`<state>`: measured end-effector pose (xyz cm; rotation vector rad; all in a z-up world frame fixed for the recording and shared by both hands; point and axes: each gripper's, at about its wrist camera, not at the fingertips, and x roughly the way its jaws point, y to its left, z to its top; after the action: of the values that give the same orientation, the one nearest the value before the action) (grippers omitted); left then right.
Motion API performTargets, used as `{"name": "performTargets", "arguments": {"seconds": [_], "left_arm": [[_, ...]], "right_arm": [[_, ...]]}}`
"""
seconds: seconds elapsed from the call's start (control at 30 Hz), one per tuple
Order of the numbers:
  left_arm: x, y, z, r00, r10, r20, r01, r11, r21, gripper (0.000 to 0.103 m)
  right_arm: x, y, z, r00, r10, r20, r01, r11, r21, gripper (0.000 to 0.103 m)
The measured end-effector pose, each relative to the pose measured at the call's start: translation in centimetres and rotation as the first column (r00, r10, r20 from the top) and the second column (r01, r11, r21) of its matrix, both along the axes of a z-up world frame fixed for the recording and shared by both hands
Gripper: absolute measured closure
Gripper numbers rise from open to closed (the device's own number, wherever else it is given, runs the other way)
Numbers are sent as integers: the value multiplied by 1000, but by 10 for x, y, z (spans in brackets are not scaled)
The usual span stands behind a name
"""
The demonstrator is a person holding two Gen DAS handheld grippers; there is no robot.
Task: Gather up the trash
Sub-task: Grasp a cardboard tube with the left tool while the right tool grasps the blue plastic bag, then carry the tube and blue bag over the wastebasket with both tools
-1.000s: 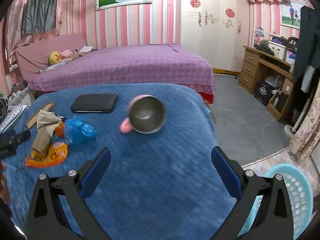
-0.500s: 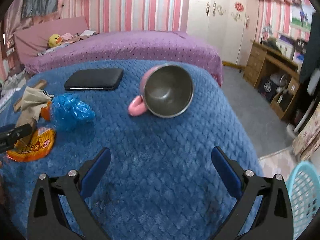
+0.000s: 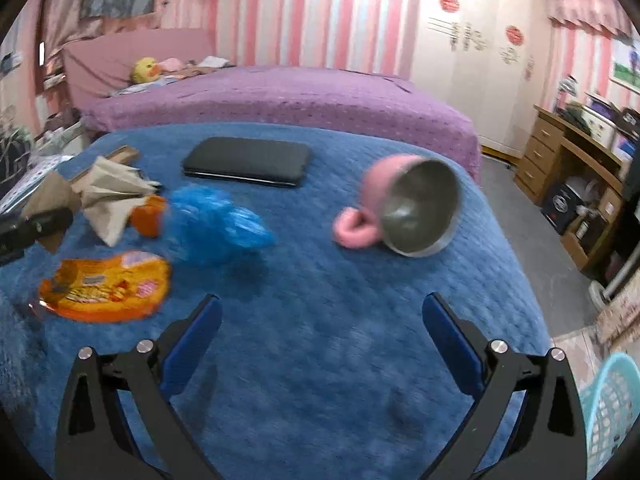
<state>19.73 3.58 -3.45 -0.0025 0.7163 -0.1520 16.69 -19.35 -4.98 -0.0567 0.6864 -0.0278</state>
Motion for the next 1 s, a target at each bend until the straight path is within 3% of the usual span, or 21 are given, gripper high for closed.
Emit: {"name": "performTargets", "arguments": {"seconds": [0.27,0.37,0.43,0.53,0.77,1.0], "left_arm": [[4,37,4,996,93,10,-94,995,42,64],[6,50,3,994,112,-11,-112,994,-9,64],[7,57,1,992,126,-25,-127,991,-35,64],[8,61,1,988,148,-40,-150,987,-54,64],[-5,45,12,989,141,-40,-143,987,-71,64],[-36,4,32,996,88,18,-87,995,-53,64]], "right_arm": [[49,48,0,998,67,-10,-67,997,-25,9],[66,55,-10,994,90,-66,-91,996,-6,36],[75,55,-16,986,125,-110,-123,992,21,60],[64,51,-12,983,157,-99,-152,987,58,76],[12,30,8,988,150,-45,-149,989,14,78],[-45,-9,26,994,110,-15,-110,994,20,78]]}}
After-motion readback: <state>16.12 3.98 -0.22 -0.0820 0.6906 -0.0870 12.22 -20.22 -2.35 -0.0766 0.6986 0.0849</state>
